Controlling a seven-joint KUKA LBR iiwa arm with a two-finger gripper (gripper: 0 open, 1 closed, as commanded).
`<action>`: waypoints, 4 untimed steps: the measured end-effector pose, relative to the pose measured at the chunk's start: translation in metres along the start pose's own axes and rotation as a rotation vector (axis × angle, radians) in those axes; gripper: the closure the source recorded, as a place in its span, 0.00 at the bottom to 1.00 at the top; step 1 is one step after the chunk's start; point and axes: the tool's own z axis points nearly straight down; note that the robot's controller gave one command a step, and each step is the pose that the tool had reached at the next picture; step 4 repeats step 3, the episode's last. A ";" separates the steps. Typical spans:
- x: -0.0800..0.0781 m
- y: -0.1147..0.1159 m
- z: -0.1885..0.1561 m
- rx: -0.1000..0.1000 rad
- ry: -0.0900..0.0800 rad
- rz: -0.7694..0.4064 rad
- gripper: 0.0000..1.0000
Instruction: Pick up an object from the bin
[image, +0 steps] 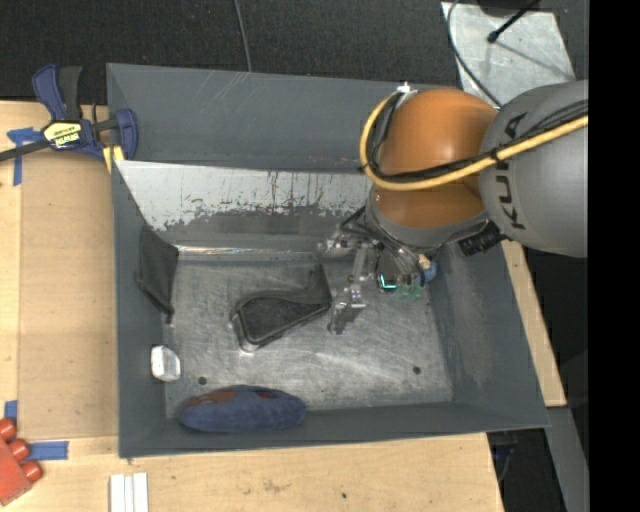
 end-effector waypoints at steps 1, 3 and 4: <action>0.016 0.042 0.101 0.001 -0.017 -0.191 0.00; 0.026 0.040 -0.024 0.002 -0.009 -0.205 1.00; 0.026 0.040 -0.024 0.002 -0.009 -0.205 1.00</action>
Offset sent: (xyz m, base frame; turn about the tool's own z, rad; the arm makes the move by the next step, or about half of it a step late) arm -0.0222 0.0486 -0.1209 -0.2018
